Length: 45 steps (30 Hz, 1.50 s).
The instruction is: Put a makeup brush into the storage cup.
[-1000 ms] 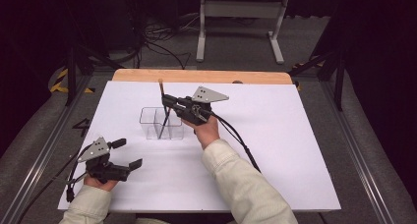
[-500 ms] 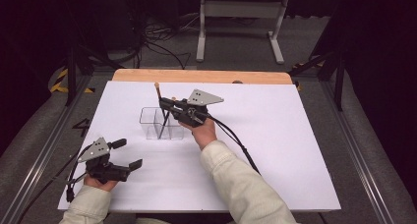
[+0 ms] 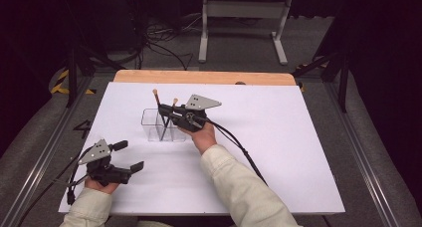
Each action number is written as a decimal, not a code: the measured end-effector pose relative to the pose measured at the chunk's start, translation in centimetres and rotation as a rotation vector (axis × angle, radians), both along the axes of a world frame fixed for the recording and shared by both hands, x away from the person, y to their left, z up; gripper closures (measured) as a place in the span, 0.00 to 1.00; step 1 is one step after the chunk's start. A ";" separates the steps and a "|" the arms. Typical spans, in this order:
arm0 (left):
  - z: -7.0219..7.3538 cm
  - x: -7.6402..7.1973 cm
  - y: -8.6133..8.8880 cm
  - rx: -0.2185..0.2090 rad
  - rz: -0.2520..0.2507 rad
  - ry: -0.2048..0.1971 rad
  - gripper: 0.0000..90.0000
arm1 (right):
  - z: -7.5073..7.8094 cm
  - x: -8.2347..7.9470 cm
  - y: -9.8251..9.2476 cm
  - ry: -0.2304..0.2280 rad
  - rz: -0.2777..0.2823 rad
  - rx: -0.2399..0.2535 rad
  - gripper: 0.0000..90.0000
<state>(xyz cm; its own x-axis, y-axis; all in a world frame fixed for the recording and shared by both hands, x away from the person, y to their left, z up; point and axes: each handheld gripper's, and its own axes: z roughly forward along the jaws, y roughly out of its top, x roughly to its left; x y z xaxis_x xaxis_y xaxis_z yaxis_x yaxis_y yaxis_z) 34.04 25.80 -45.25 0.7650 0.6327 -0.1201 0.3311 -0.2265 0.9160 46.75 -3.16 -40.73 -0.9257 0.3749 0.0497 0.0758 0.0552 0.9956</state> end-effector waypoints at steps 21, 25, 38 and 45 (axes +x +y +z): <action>0.0 0.0 0.0 0.000 0.001 0.001 0.01 | -1.1 -0.1 -0.1 0.042 0.000 -0.023 0.90; 0.0 0.0 0.0 -0.001 0.001 -0.001 0.01 | -0.9 -0.1 -0.4 0.042 0.004 -0.021 0.86; 0.0 0.1 0.0 -0.006 0.002 -0.002 0.01 | 2.5 -1.1 -3.7 0.065 0.029 -0.015 0.30; 0.0 0.1 0.1 -0.003 -0.002 -0.001 0.01 | 4.2 -1.9 -6.9 0.065 0.015 -0.031 0.11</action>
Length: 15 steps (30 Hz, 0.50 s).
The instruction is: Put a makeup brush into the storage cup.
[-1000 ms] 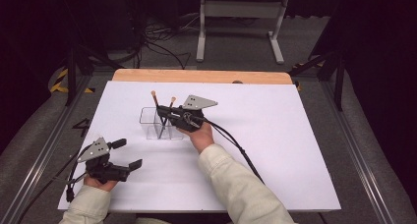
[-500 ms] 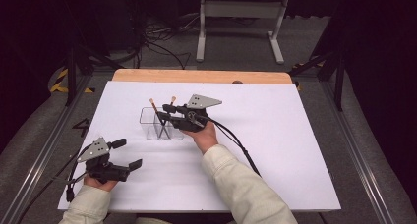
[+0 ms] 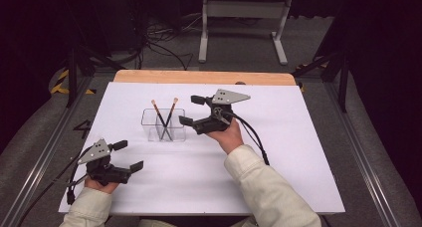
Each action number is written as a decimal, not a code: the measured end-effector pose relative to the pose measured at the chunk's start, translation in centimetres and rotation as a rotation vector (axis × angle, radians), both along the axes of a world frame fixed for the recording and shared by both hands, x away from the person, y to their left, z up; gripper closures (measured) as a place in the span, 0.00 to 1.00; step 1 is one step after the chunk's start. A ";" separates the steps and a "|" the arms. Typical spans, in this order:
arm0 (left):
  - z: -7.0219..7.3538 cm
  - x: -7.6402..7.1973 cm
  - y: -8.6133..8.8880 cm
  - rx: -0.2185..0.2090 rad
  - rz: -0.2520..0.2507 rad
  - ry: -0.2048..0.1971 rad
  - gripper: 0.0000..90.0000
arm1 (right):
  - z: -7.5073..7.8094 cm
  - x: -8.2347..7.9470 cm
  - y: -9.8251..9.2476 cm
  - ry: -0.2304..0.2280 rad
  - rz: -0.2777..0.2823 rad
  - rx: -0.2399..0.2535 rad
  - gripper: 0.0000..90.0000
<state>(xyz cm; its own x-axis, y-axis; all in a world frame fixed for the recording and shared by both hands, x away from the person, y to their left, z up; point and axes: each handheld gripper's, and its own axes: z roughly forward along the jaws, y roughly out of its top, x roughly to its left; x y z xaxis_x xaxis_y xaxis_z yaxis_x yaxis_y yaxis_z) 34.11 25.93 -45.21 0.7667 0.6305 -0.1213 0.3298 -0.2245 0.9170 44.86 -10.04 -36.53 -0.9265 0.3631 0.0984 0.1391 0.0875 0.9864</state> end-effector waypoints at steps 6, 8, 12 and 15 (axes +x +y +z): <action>0.0 -0.1 0.0 -0.006 -0.004 0.003 0.00 | 1.1 -1.0 -3.2 -0.029 -0.036 -0.018 0.06; 0.0 -0.1 0.0 -0.010 -0.003 0.003 0.00 | 1.3 -1.3 -4.0 -0.034 -0.039 -0.025 0.05; 0.1 -0.1 0.1 -0.015 -0.001 0.002 0.00 | 1.9 -2.1 -6.2 -0.035 -0.068 -0.045 0.03; 0.1 -0.2 0.1 -0.021 0.000 -0.005 0.00 | 2.3 -2.8 -7.7 -0.050 -0.085 -0.052 0.02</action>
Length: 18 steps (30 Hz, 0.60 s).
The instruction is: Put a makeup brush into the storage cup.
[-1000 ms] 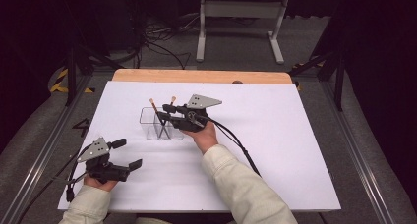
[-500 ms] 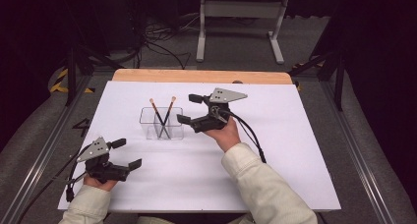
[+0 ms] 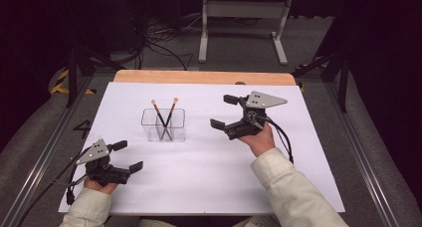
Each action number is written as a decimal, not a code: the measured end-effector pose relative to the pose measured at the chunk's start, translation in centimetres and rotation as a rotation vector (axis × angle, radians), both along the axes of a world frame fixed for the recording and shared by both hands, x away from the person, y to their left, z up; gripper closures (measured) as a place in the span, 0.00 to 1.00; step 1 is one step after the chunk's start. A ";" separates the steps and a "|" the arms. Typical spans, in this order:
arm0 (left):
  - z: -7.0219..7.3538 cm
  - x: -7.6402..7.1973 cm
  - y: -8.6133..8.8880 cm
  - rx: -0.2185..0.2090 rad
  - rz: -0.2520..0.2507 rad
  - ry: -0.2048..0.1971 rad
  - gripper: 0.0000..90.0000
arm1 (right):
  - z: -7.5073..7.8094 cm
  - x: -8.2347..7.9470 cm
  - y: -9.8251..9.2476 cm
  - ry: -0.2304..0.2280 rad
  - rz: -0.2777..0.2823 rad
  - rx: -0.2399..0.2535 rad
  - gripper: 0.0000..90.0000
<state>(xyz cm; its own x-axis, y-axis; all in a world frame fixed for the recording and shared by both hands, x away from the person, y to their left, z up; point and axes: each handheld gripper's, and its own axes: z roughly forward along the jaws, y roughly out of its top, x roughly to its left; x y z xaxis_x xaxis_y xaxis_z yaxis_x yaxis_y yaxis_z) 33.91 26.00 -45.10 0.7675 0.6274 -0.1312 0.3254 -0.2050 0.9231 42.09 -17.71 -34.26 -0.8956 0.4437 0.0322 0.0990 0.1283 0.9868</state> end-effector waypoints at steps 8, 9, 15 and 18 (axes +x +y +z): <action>0.2 -0.1 0.1 -0.006 -0.002 -0.003 0.00 | 0.6 -2.1 -4.5 -0.030 -0.059 -0.016 0.01; 0.2 -0.2 0.1 -0.009 -0.005 -0.004 0.00 | 0.5 -2.4 -5.0 -0.031 -0.067 -0.022 0.01; 0.4 -0.4 0.1 -0.025 -0.019 -0.013 0.00 | -0.2 -4.4 -9.4 -0.042 -0.138 -0.034 0.00; 0.5 -0.5 0.2 -0.049 -0.021 -0.013 0.00 | -0.7 -5.1 -11.1 -0.043 -0.164 -0.045 0.00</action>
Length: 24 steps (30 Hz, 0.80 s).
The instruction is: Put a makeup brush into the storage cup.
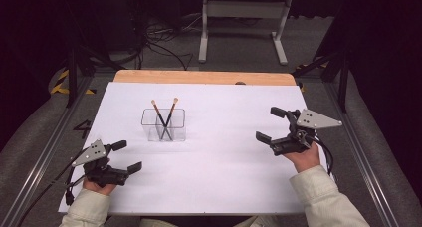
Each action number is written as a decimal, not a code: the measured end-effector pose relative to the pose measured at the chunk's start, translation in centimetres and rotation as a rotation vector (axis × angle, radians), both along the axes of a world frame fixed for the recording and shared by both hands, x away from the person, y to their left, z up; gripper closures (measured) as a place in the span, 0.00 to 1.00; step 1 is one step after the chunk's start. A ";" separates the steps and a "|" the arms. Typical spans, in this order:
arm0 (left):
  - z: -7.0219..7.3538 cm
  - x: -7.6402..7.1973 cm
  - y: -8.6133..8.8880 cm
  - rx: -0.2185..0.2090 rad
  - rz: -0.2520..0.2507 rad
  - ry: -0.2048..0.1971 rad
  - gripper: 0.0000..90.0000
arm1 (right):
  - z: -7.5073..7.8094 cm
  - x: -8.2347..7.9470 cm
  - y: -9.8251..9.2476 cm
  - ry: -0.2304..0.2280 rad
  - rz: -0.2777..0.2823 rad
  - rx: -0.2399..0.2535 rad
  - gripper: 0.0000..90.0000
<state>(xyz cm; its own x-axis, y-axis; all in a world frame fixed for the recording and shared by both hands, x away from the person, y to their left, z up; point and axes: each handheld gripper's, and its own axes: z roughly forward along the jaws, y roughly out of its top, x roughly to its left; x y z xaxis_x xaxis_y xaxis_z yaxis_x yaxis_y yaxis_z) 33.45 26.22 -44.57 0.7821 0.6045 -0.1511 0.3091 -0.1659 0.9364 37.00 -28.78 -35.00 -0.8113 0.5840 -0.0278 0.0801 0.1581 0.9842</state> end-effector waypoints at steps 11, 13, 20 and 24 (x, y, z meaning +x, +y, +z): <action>0.2 -0.2 0.1 -0.036 -0.013 -0.002 0.00 | -3.2 -1.5 -4.2 0.027 -0.075 0.014 0.00; 0.1 -0.2 0.1 -0.030 -0.016 -0.005 0.00 | -3.9 -1.6 -4.8 0.034 -0.092 0.011 0.00; -0.1 -0.1 0.6 -0.097 -0.016 0.004 0.00 | -6.3 -1.9 -6.1 0.050 -0.139 0.012 0.00; -0.2 -0.1 0.8 -0.112 -0.024 0.004 0.00 | -7.1 -2.1 -6.4 0.034 -0.142 0.021 0.00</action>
